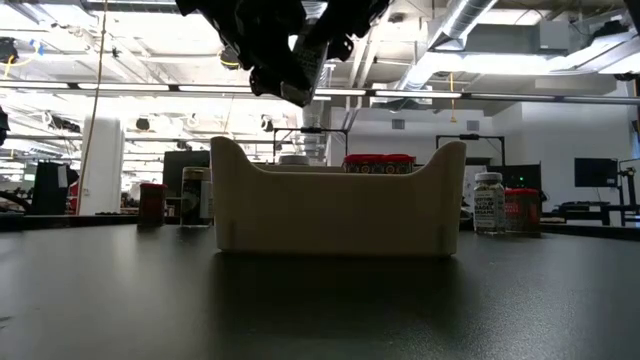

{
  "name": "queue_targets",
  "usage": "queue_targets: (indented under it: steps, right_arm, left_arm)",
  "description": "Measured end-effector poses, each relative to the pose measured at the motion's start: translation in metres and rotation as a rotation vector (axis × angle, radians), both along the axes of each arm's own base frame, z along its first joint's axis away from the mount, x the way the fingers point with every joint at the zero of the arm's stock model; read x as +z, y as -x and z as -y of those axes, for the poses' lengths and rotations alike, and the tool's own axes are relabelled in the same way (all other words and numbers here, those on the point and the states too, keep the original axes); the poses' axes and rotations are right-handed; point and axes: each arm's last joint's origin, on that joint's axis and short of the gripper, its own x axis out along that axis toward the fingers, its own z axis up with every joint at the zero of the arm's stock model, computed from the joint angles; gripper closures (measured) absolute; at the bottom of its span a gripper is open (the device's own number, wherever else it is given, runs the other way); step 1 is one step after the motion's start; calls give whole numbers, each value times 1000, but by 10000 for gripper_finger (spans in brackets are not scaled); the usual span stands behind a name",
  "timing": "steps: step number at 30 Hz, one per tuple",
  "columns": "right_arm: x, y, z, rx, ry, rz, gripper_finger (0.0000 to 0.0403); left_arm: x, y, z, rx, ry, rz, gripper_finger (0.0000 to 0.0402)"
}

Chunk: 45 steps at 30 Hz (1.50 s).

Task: Sort spices by type
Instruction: Put the top left white seasoning bottle into the black transparent bin aligned with the other white seasoning bottle

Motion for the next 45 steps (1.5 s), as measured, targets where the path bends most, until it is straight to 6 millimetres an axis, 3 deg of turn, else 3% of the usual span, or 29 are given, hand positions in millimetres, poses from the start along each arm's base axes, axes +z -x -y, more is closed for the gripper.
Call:
queue_targets:
  steps: [5, 21, 27, 33, 39, 45]
  right_arm:
    - [0, 0, 1, -4, -3, -2, 177]
    - [-3, 4, 4, -20, -17, -43, 178]
    - [-5, 7, 8, -36, -26, -72, 178]
    - [-3, 17, 19, -94, -62, -116, 176]
    - [-5, 35, 33, -150, -92, -235, 178]
    - [-5, 44, 37, -177, -108, -254, 180]
  left_arm:
    - [0, 0, 0, 9, -8, -1, 200]
    - [1, -1, -1, 44, 10, 16, 183]
    - [2, -1, -1, 46, 2, 19, 157]
    - [2, -1, -2, 53, -10, 19, 128]
    - [2, 1, -4, 57, -17, 4, 129]
    - [5, 18, -1, 50, -13, 81, 130]
